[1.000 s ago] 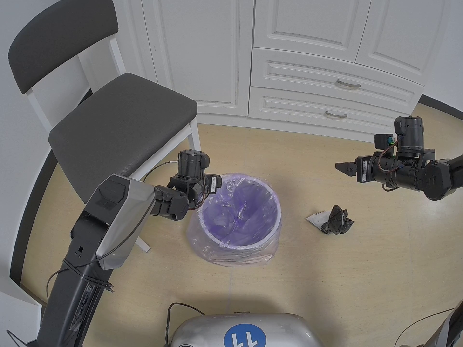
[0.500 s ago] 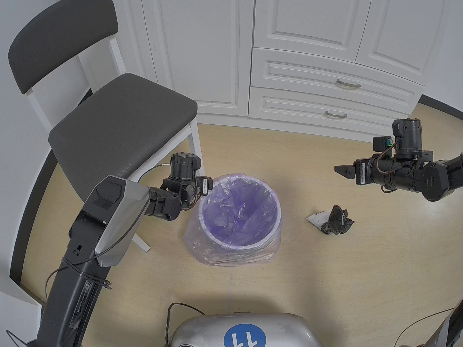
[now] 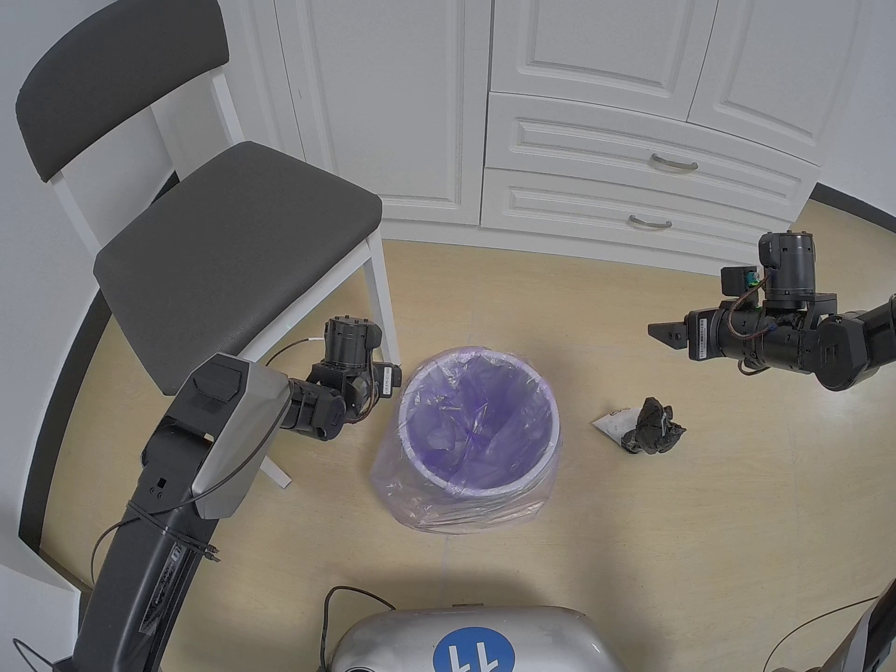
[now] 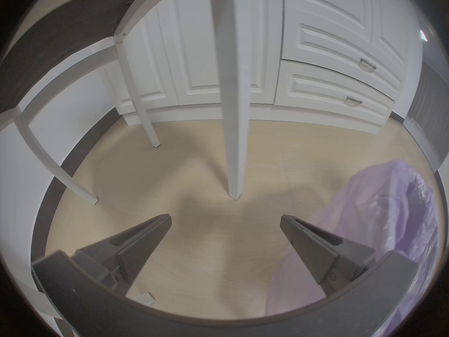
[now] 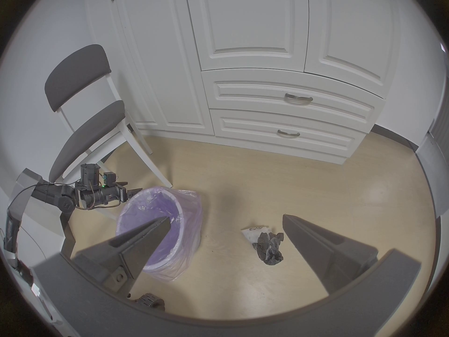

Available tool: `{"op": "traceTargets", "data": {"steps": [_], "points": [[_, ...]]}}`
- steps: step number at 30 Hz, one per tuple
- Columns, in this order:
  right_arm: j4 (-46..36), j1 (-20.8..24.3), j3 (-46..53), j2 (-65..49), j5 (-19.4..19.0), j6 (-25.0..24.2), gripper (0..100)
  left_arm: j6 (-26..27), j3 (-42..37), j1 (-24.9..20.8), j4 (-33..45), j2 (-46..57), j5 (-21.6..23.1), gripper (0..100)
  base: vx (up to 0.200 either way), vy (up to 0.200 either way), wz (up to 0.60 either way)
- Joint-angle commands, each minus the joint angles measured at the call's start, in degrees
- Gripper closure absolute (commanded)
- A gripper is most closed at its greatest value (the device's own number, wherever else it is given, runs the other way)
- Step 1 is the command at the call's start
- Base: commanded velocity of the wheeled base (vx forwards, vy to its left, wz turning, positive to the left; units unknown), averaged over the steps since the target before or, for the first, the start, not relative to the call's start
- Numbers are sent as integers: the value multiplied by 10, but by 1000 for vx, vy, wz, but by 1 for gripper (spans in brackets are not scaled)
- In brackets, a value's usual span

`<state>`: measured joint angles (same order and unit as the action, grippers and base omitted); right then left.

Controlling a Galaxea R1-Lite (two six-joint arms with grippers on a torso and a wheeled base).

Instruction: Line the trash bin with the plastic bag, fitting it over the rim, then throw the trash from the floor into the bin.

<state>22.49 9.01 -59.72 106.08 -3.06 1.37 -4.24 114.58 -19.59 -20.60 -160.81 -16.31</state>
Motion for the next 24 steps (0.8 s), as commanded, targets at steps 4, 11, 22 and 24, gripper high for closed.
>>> {"op": "traceTargets", "data": {"steps": [4,11,22,24], "points": [[0,0,0,4,0,0,0,-6,0,10,-4,17,-1,0,0,0,0],[-10,0,4,-4,2,14,0,-22,-117,-12,-32,124,-1,0,0,0,0],[32,8,106,-22,16,154,0,21,-524,-86,-209,328,15,0,0,0,0],[67,14,116,-18,13,147,0,20,-579,-103,-255,348,11,0,0,0,0]]}}
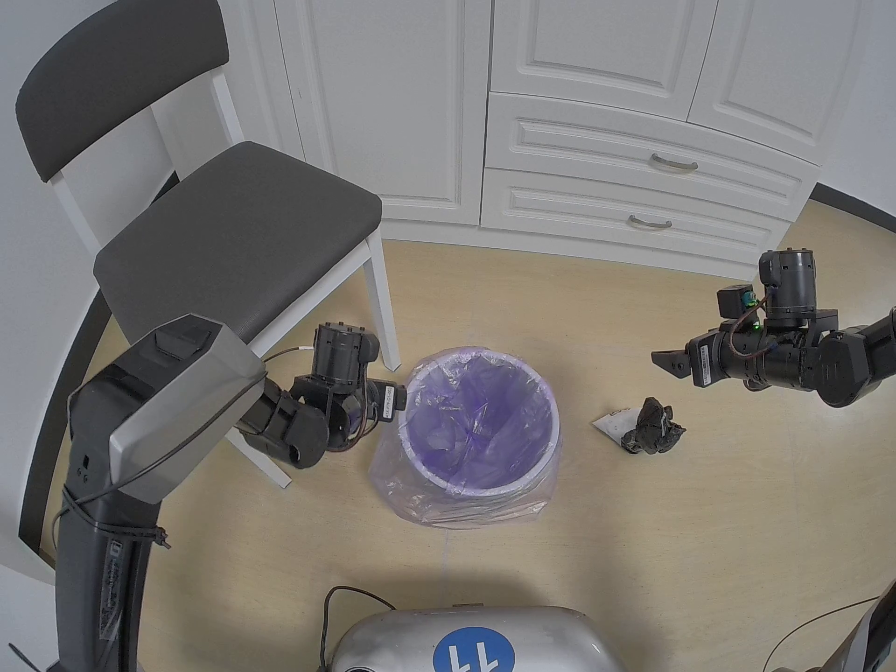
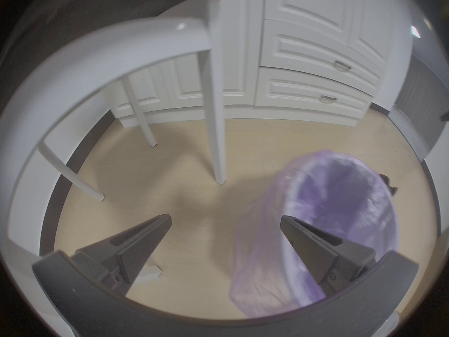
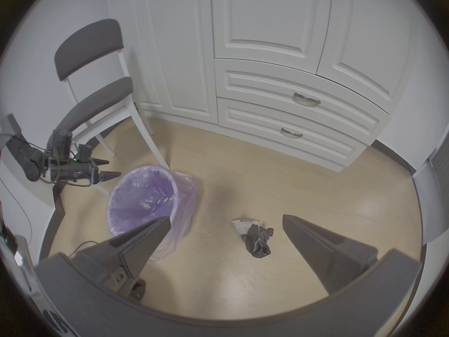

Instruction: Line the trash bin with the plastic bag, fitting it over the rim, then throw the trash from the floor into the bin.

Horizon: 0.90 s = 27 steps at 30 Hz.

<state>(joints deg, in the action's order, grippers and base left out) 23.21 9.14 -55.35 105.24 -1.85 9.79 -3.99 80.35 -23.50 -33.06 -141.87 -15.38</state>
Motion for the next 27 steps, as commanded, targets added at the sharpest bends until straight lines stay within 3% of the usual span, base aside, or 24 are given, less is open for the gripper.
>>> {"op": "traceTargets", "data": {"steps": [1,5,9,12,13,17,19,21,27], "points": [[71,14,77,-9,0,59,0,18,-256,-69,-148,165,0,0,0,0,0],[73,18,89,-28,7,47,0,18,-321,-81,-195,199,-9,0,0,0,0],[42,43,169,-213,64,44,0,12,-449,-90,-280,287,-4,0,0,0,0],[-3,45,168,-263,72,42,0,13,-514,-90,-322,321,-1,0,0,0,0],[-64,38,144,-272,70,31,0,13,-566,-90,-363,348,-1,0,0,0,0],[-138,25,94,-231,52,-78,0,10,-637,-91,-412,384,-1,0,0,0,0],[-176,11,37,-171,8,-146,0,3,-673,-91,-441,399,-1,0,0,0,0],[-213,1,-15,-111,-12,-184,0,-13,-696,-91,-470,415,-3,0,0,0,0],[-226,-26,-86,23,-6,-202,0,-26,-712,-81,-489,444,-8,0,0,0,0]]}}
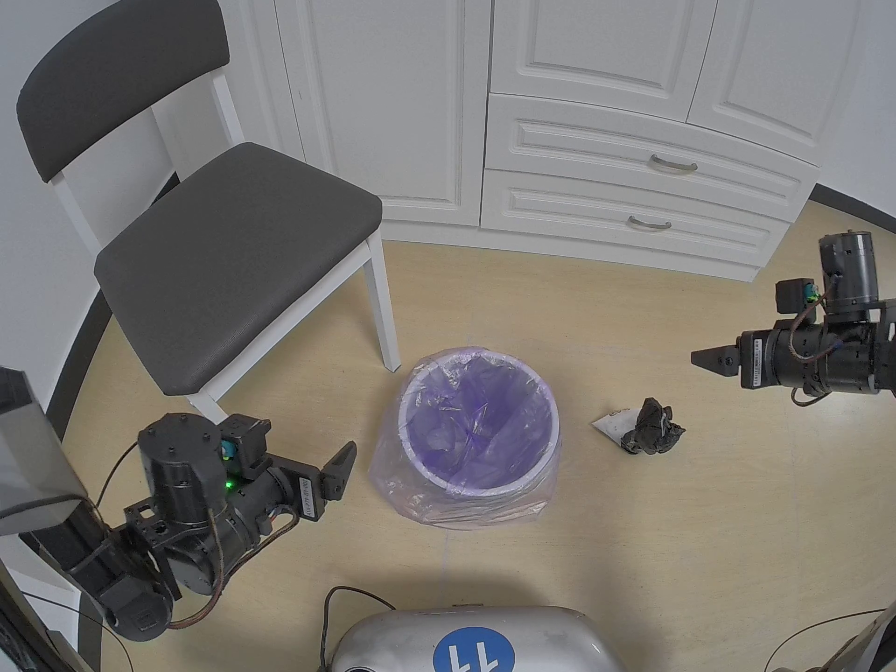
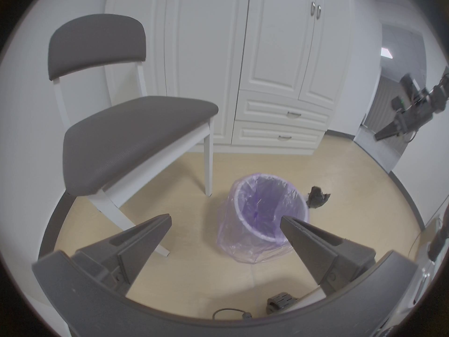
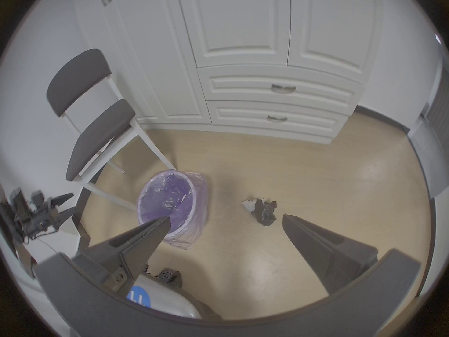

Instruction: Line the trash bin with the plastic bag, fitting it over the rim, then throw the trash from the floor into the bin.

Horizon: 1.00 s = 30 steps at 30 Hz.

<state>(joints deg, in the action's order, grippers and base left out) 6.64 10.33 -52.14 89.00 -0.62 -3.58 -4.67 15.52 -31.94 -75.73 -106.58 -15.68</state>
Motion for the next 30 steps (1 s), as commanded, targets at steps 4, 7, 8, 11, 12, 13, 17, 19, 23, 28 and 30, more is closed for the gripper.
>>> {"op": "traceTargets", "data": {"steps": [4,7,8,11,12,13,17,19,23,28,30], "points": [[-57,-54,-134,248,-17,-65,0,-19,-68,23,-66,102,-6,0,0,0,0],[-27,-70,-152,303,-16,-67,0,-18,-75,23,-64,112,-7,0,0,0,0],[-14,-76,-154,318,-17,-66,0,-18,-74,23,-64,112,-8,0,0,0,0],[25,-93,-157,362,-16,-65,0,-18,-70,26,-67,113,-23,0,0,0,0],[38,-101,-162,379,-16,-63,0,-18,-66,26,-68,114,-32,0,0,0,0],[45,-105,-165,391,-15,-62,0,-17,-66,26,-68,114,-38,0,0,0,0],[65,-120,-180,431,-16,-58,0,-16,-69,25,-72,116,-41,0,0,0,0],[84,-123,-189,455,-16,-58,0,-16,-71,23,-75,114,-41,0,0,0,0],[121,-123,-200,491,-15,-62,0,-16,-71,19,-75,104,-39,0,0,0,0],[146,-117,-216,523,-2,-64,0,-15,-70,12,-75,92,-41,0,0,0,0],[148,-116,-236,545,16,-66,0,-16,-71,12,-75,94,-41,0,0,0,0]]}}
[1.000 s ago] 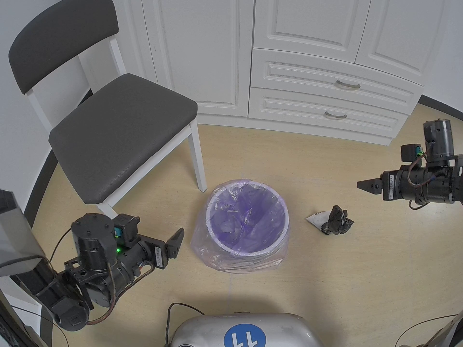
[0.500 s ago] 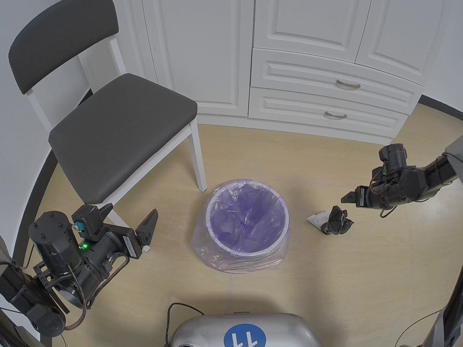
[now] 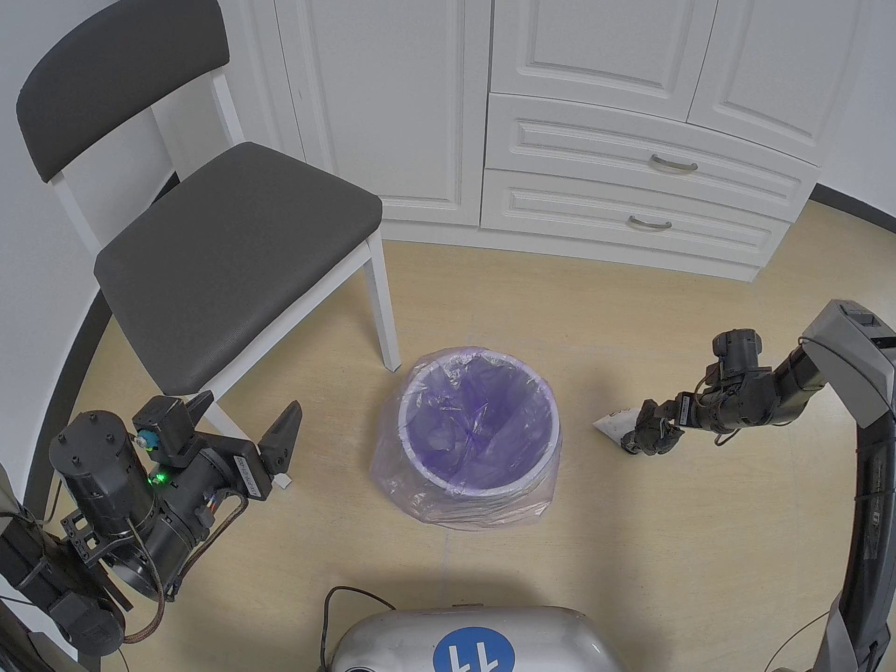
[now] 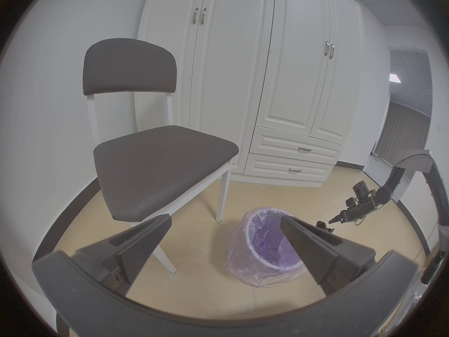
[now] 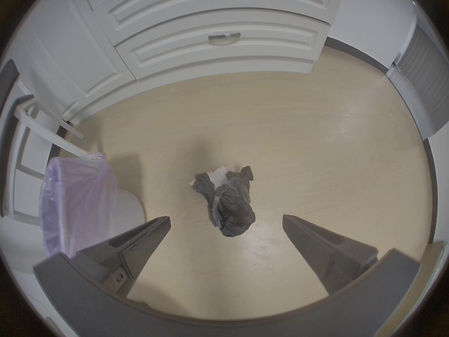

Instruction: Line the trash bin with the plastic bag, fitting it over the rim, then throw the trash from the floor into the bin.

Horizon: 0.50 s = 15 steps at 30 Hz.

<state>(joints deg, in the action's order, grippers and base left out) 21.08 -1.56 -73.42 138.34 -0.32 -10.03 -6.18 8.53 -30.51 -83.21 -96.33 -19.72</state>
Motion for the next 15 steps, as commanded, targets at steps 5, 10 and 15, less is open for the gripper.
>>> {"op": "traceTargets", "data": {"steps": [5,10,15], "points": [[5,7,-48,75,37,-12,0,-1,-2,-2,0,-9,-1,0,0,0,0],[6,24,-66,93,40,-31,0,-1,-4,-12,0,-22,-1,0,0,0,0],[17,31,-90,120,62,-43,0,-1,-4,-16,-1,-30,-1,0,0,0,0]]}}
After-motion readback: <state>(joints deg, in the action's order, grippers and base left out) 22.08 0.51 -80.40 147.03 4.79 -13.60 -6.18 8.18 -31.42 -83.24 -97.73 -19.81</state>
